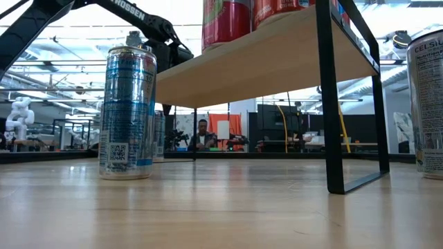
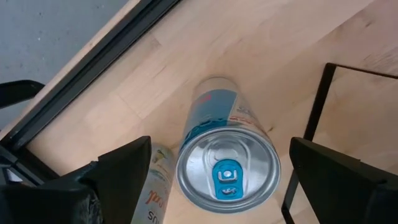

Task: Place canned beverage on shelf
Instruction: Put the top blue soda can on the shelf

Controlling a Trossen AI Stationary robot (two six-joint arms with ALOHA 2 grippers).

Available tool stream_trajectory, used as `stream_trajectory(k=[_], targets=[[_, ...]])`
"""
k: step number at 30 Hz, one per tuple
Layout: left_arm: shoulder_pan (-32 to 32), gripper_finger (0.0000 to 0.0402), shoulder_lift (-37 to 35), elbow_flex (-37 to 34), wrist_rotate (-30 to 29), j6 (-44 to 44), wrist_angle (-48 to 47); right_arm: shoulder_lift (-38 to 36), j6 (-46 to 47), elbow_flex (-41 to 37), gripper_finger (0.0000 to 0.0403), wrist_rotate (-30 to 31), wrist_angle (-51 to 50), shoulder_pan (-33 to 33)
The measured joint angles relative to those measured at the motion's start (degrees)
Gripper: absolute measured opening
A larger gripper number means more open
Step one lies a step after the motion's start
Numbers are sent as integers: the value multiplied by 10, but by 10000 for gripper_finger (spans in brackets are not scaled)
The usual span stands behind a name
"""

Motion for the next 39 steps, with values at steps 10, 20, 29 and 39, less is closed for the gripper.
stream_trajectory(k=[10,20,29,39], targets=[[-1,372,1,-45,0,-4,12,0,0,0,77,0,0,0],[-2,360,1,-45,0,-1,11,0,-1,0,77,4,0,0],[-2,268,1,-45,12,11,10,0,-1,0,77,5,0,0],[-2,225,-3,-45,15,16,10,0,1,0,77,30,1,-3]])
